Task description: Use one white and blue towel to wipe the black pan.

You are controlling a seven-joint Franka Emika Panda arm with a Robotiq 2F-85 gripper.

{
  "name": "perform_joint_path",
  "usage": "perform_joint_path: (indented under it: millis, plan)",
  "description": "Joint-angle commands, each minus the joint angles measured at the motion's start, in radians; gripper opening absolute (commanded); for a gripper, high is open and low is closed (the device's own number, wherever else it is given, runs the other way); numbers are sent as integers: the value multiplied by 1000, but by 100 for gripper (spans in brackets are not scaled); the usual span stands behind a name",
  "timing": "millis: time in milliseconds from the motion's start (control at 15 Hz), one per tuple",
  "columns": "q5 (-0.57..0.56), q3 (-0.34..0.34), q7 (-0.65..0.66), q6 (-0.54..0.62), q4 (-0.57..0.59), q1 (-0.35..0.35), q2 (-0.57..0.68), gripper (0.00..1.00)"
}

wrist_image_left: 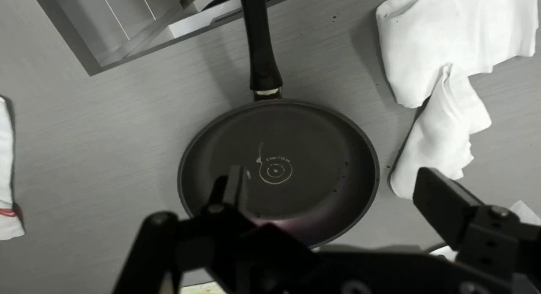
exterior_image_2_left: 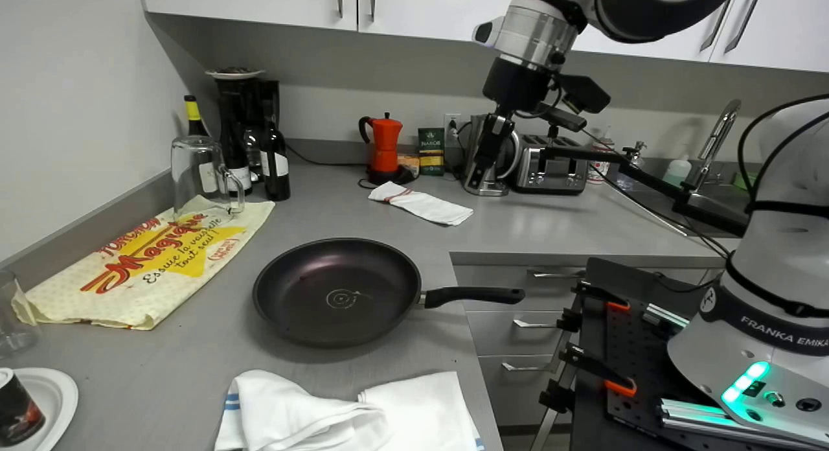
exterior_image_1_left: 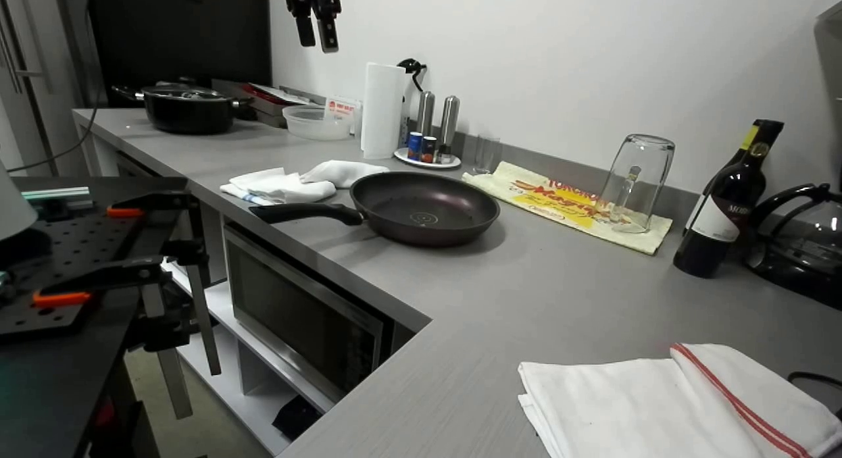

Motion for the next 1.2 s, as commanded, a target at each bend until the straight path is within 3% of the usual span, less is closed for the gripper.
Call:
perform_joint_path:
  millis: [0,200,467,733,1133]
  plan:
    - [70,20,-17,127,85,80,225,100]
    - [136,54,7,196,169,123,386,100]
    - [209,109,-6,237,302,131,587,100]
    - [285,162,-65,226,448,79,775,100]
    - [264,243,-76,187,614,-1,973,100]
